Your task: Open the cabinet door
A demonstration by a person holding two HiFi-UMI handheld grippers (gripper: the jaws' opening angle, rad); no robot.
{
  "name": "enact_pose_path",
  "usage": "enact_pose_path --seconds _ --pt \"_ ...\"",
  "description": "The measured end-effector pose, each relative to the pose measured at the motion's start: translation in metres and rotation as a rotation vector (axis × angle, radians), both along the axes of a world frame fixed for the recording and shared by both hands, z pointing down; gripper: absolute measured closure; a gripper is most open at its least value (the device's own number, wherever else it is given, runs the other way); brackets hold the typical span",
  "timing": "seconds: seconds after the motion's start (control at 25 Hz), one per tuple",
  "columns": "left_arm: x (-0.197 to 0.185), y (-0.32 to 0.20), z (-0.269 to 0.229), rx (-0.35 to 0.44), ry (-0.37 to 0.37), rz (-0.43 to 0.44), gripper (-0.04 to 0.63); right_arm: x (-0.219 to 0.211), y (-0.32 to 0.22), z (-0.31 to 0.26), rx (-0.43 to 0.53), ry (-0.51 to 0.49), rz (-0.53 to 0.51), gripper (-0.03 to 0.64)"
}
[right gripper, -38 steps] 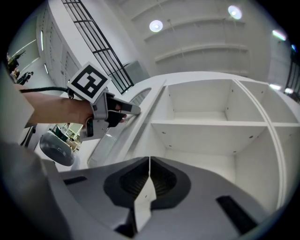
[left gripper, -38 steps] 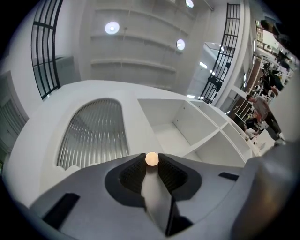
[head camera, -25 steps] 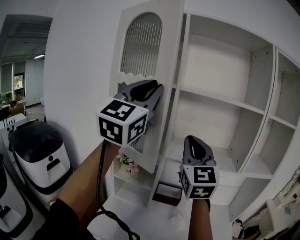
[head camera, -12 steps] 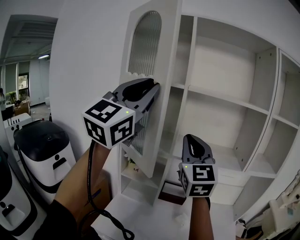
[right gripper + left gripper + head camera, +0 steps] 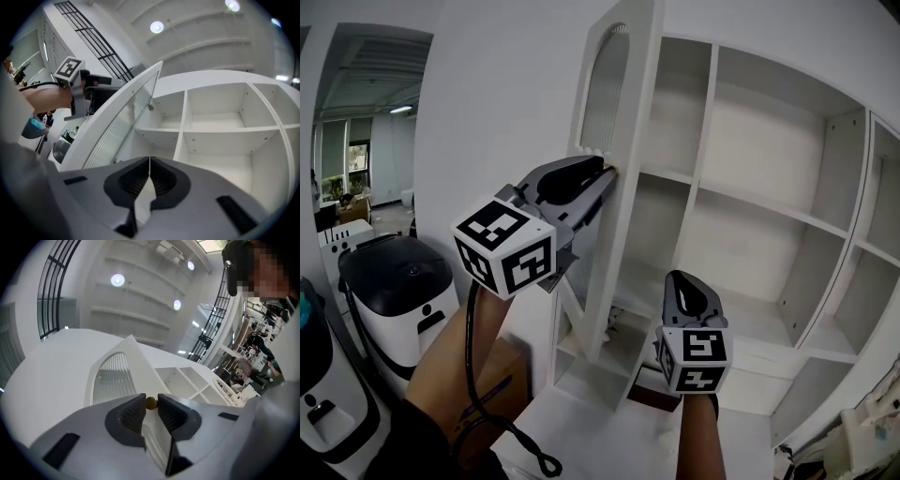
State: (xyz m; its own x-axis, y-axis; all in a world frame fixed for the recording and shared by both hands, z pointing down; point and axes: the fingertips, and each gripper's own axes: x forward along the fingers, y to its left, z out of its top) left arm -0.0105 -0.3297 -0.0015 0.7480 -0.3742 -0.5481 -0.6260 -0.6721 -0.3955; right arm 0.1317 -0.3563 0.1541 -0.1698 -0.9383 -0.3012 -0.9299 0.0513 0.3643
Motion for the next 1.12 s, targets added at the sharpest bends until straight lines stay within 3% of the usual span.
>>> enact_pose_path --seconds 0.56,0.68,0.8,1.0,1.12 --pt "-0.075 0.012 -0.002 0.023 0.054 -0.039 0.525 -0.063 -0.009 0.0 -0.008 0.032 -0.073 0.595" --pt "-0.088 0.016 -0.006 0.052 0.07 -0.082 0.575 -0.084 -0.012 0.0 -0.007 0.04 -0.11 0.595" --pt "-0.089 0.014 -0.014 0.079 0.043 -0.178 0.588 -0.112 -0.016 -0.009 0.012 0.053 -0.167 0.595" --pt "-0.083 0.006 -0.01 0.04 0.042 -0.19 0.588 -0.149 -0.013 -0.016 0.047 0.097 -0.241 0.595" --pt "-0.084 0.001 0.0 0.037 0.018 -0.213 0.588 -0.15 -0.014 -0.017 0.054 0.097 -0.263 0.595"
